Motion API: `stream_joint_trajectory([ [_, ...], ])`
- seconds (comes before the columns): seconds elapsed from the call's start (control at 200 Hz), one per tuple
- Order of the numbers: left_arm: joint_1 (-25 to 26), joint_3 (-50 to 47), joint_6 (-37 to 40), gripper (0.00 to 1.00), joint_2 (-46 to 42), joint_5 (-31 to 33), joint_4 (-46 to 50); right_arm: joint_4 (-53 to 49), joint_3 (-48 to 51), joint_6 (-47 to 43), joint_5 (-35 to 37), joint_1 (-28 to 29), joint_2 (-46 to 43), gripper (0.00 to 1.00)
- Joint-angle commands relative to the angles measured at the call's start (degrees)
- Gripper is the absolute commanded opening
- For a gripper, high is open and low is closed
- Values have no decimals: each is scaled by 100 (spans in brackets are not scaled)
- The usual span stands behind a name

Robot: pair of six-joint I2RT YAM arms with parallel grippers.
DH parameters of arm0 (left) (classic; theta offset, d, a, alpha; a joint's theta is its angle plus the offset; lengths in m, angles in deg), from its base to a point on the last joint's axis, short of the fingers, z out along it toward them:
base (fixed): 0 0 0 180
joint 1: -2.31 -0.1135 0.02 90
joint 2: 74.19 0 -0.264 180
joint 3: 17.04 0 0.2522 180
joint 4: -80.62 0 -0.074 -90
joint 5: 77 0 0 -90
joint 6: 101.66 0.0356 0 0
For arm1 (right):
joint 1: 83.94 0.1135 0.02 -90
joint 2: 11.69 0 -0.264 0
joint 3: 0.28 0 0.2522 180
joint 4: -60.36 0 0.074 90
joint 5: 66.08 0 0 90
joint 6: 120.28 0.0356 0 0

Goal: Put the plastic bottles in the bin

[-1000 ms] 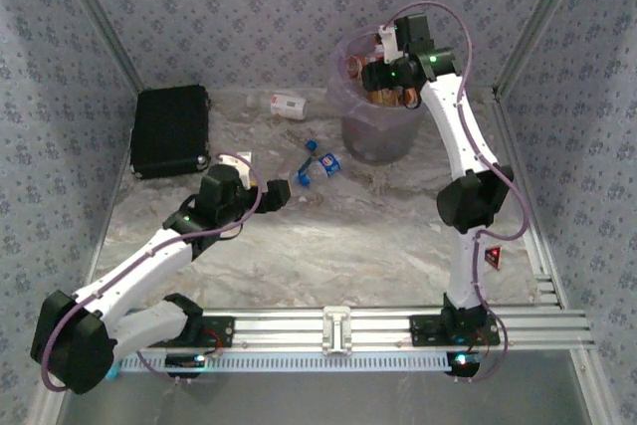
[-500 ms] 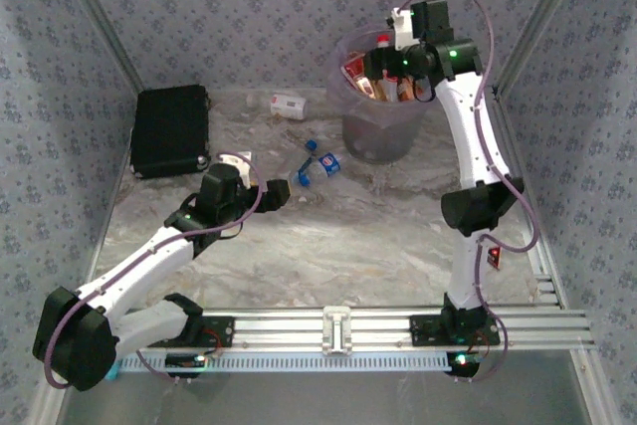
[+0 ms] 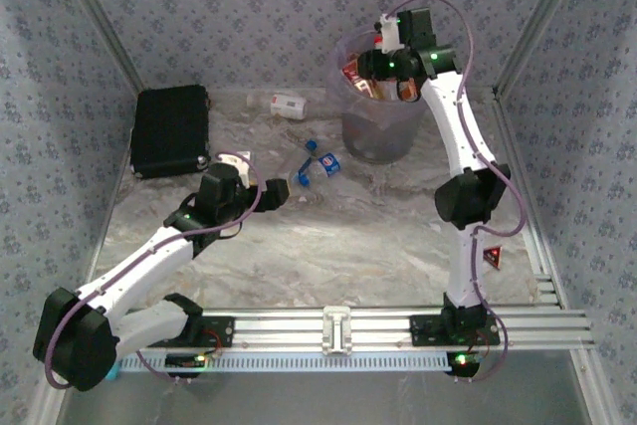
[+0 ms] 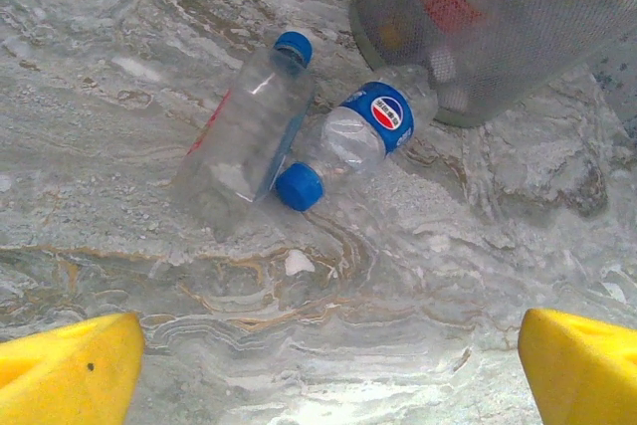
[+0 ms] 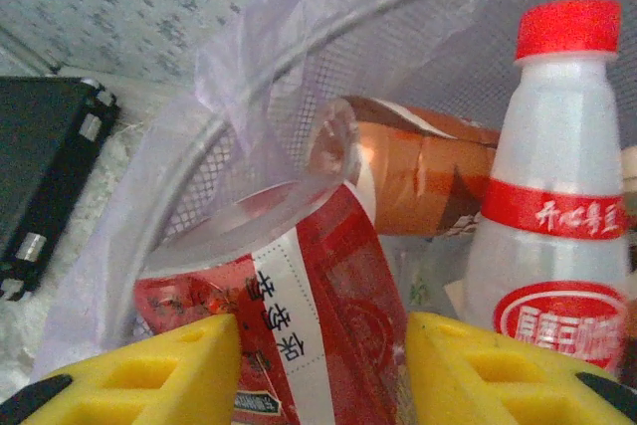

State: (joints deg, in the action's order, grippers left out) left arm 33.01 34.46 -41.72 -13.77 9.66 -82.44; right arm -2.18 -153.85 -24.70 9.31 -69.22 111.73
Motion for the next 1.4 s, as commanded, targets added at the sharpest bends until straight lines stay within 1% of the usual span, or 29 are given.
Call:
stream_joint_trajectory([
  [0.0, -72, 20, -1, 96, -21, -5, 91, 127, 524, 62, -47, -6, -152, 48],
  [0.245, -237, 390, 180, 96, 339, -65, 328, 39, 125, 71, 35, -66, -444, 49],
  [0.305, -305, 568, 277, 96, 562, -116, 432, 52, 81, 74, 47, -91, -591, 54],
  [0.335, -326, 685, 362, 96, 695, -157, 498, 52, 84, 79, 56, -109, -681, 58],
  [0.385, -343, 896, 567, 97, 937, -169, 618, 1, 100, 86, 80, -133, -829, 64],
  [0.455, -361, 1189, 897, 97, 1286, -185, 764, -116, 191, 41, 81, -161, -1085, 70],
  [0.595, -432, 1732, 1497, 97, 1994, -176, 883, -63, 1138, -44, 12, -243, -1949, 74],
  [0.67, -483, 2072, 1795, 96, 2420, -154, 963, 46, 1887, -75, -66, -306, -2526, 76],
  [0.82, -602, 2770, 2162, 95, 3258, -209, 1142, 185, 3314, 21, -143, -496, -3694, 80],
  [0.9, -739, 3166, 2162, 95, 3638, -164, 1176, 184, 3990, 89, -138, -591, -4258, 80],
  [0.969, -956, 3632, 1877, 96, 4001, -263, 1226, 268, 4586, 225, -113, -645, -4741, 81],
  [1.064, -1229, 4366, 1059, 97, 4637, -499, 1318, 342, 5194, 391, -96, -683, -5213, 81],
  [1.184, -1435, 5171, -300, 99, 5413, -599, 1229, 333, 5641, 500, 17, -723, -5571, 81],
  [1.244, -1543, 5506, -1168, 99, 5767, -647, 1146, 350, 5797, 549, 37, -743, -5682, 81],
  [1.304, -1638, 5771, -1865, 98, 6096, -816, 953, 339, 5872, 562, 61, -752, -5742, 81],
  [1.394, -1685, 6030, -2739, 98, 6478, -847, 646, 295, 5960, 567, 72, -760, -5768, 81],
])
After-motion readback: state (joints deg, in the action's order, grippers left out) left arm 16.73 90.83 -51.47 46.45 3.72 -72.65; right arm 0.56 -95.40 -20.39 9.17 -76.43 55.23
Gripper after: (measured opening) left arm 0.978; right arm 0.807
